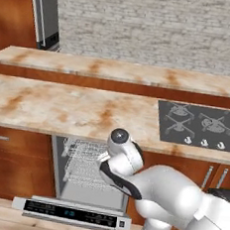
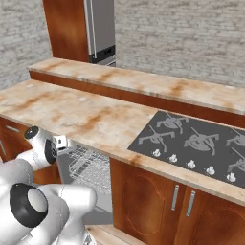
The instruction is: Open the dishwasher door and pull out the top rack.
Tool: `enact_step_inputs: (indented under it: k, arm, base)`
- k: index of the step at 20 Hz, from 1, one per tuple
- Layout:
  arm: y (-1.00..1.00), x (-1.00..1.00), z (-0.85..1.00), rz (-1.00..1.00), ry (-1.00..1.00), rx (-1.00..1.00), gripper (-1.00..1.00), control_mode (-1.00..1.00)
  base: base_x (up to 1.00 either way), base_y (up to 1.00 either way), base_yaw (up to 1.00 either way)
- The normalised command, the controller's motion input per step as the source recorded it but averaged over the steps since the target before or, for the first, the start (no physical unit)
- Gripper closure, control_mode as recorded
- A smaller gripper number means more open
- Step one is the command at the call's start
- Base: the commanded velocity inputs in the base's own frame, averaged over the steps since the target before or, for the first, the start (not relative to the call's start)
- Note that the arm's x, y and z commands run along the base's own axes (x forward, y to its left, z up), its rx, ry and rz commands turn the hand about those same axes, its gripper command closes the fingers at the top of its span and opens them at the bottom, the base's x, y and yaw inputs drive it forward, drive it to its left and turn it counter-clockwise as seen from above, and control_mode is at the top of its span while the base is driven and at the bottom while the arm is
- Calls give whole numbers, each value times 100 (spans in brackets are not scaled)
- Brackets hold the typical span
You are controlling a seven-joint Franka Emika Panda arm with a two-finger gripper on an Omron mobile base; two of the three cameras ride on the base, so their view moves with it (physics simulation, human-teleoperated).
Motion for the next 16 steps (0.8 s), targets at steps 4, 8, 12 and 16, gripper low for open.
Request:
enact_step_inputs:
  k: [4, 8, 12, 16]
  arm:
    - [51, 34, -28, 0, -1, -18, -100, -100]
    - [38, 11, -12, 0, -9, -20, -100, -100]
    - [25, 1, 0, 0, -16, -21, -100, -100]
    - [10, 15, -1, 0, -14, -19, -100, -100]
  base:
    - [0, 0, 0]
    - [0, 0, 0]
    - [0, 0, 0]
    - [0, 0, 0]
